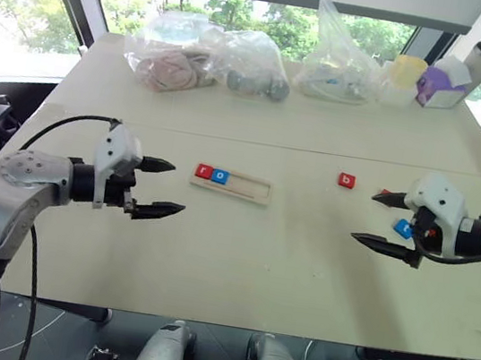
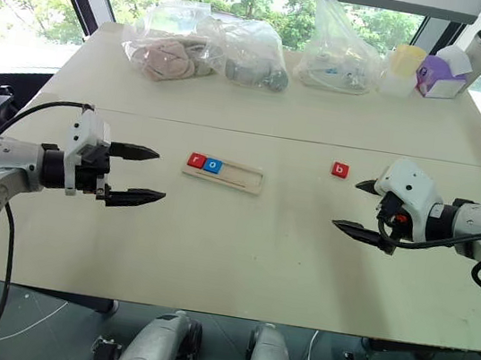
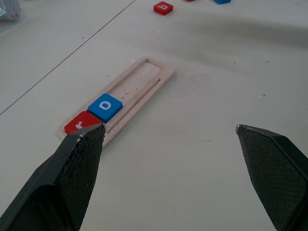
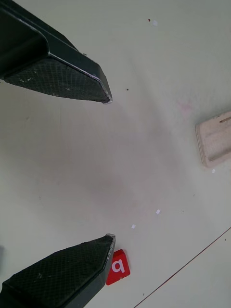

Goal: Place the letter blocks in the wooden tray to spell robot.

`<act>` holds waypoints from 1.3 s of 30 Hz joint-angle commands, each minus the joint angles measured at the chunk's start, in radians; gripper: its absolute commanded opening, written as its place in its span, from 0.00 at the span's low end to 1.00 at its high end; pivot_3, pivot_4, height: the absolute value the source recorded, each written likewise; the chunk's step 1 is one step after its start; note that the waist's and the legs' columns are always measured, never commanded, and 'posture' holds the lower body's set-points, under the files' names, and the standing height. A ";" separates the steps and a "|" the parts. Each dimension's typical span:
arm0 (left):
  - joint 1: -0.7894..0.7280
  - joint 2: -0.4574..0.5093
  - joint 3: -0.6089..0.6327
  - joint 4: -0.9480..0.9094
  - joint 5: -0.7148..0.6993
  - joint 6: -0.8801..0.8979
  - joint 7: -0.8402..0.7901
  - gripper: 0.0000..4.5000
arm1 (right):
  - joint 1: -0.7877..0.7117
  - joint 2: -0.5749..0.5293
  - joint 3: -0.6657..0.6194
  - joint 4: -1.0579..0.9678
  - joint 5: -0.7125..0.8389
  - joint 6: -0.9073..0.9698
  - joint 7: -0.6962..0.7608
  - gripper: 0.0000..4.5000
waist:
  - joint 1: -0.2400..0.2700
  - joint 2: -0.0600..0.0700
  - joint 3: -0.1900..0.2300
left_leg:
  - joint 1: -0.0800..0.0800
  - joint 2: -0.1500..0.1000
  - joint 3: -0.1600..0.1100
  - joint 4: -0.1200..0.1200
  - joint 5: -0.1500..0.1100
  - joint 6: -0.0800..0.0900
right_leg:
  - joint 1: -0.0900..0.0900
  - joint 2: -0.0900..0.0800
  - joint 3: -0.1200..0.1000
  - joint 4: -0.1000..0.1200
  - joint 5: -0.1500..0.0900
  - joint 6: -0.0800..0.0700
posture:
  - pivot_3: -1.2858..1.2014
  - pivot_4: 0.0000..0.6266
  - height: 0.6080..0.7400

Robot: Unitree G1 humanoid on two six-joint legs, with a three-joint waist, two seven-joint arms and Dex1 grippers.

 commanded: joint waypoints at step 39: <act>-0.643 -0.182 -0.294 1.107 0.368 -0.778 -0.484 1.00 | 0.069 0.051 -0.059 -0.197 0.029 0.098 -0.096 1.00 | 0.001 -0.001 0.001 | -0.001 -0.001 0.001 0.001 0.000 0.000 | 0.001 0.001 -0.001 0.001 0.000 0.001 | 0.52 0.24 1.00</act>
